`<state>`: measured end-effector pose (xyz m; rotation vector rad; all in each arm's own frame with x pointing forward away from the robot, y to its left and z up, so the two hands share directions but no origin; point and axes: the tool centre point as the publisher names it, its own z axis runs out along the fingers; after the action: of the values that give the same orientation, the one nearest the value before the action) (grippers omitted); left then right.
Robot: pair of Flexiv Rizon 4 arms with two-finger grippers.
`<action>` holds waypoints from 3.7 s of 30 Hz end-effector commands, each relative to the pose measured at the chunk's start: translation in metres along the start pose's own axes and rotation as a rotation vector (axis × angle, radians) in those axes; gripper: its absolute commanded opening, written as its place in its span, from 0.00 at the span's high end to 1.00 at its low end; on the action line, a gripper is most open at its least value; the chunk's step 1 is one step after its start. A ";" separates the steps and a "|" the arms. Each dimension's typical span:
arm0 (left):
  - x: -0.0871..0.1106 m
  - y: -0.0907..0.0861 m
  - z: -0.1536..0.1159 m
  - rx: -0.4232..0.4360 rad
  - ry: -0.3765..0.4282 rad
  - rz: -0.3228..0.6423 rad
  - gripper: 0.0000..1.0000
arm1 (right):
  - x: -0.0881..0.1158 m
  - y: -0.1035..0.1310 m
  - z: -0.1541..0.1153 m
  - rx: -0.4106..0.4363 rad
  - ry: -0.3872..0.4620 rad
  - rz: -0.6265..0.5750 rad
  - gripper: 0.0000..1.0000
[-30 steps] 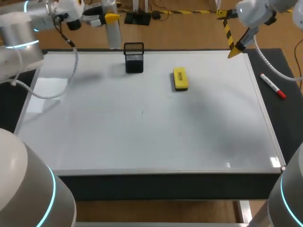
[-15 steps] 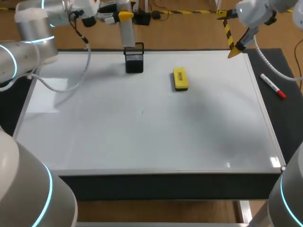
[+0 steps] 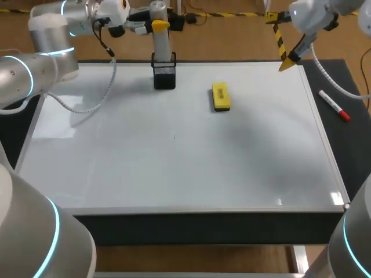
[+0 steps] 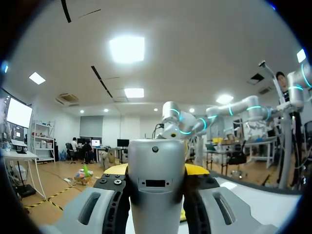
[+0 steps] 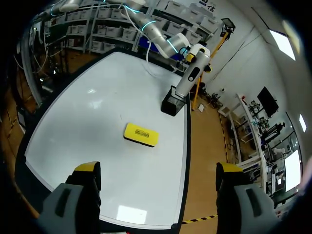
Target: Pick up the inspection probe, press it on each red-marked spot on the whiteboard one by one, put down the probe, pick up the eraser, and wipe off all the red marks.
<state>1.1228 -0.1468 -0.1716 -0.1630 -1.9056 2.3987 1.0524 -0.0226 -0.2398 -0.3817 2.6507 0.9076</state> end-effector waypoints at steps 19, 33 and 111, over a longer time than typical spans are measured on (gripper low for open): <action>-0.016 0.054 -0.014 0.013 0.012 -0.036 1.00 | 0.000 0.000 0.000 0.004 0.003 -0.001 0.00; -0.020 0.076 -0.016 0.010 0.014 -0.062 1.00 | 0.000 0.000 0.000 0.004 0.003 -0.001 0.00; 0.088 0.072 -0.150 -0.706 -0.682 -0.052 0.00 | 0.000 0.000 0.000 0.004 0.003 -0.001 0.00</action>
<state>1.0870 -0.0118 -0.2903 0.0130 -2.3129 1.7191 1.0525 -0.0226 -0.2400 -0.3816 2.6504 0.9085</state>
